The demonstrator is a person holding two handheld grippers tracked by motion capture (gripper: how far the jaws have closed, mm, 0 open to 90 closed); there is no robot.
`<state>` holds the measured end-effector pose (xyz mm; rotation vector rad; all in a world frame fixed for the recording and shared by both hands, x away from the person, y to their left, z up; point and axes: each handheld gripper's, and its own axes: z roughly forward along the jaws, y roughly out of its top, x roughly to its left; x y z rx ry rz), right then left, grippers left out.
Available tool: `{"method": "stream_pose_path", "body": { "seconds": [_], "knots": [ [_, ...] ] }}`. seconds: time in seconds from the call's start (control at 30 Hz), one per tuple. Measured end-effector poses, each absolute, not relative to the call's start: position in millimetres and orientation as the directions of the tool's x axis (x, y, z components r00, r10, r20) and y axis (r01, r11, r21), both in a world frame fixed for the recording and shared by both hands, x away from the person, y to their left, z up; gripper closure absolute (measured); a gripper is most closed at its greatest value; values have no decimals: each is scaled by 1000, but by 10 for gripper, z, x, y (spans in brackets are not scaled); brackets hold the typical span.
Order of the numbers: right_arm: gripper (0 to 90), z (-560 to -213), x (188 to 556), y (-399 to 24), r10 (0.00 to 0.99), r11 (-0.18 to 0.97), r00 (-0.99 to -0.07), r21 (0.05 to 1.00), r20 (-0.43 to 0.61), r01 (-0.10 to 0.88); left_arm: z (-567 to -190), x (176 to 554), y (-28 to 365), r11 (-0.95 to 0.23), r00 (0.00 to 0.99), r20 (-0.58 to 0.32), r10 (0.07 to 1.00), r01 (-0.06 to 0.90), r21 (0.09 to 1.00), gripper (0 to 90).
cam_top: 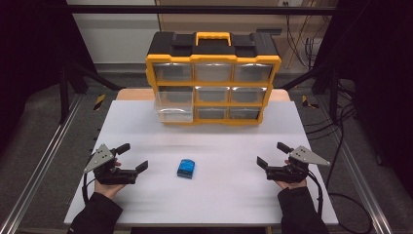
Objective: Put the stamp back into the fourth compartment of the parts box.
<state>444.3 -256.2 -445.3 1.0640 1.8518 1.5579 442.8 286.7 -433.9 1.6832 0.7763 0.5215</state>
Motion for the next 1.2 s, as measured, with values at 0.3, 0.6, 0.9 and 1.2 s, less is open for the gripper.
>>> {"method": "stream_pose_path", "body": {
  "seconds": [0.3, 0.6, 0.9, 1.2],
  "knots": [
    [11, -4462, 4447, -2544, 811, 59, -576, 965, 102, 254, -4322, 4433, 2835, -130, 683, -61, 728, 225, 966, 8],
    [10, -4462, 4445, -2548, 813, 71, -575, 966, 89, 250, -4280, 4428, 2805, -137, 675, -54, 736, 226, 964, 8],
    [10, -4465, 4444, -2541, 811, 72, -578, 965, 89, 250, -4227, 4424, 2733, -137, 678, -59, 733, 231, 963, 9],
    [10, -4467, 4445, -2539, 811, 76, -578, 965, 86, 251, -4196, 4401, 2582, -163, 691, -53, 721, 244, 956, 9]
  ]
}}
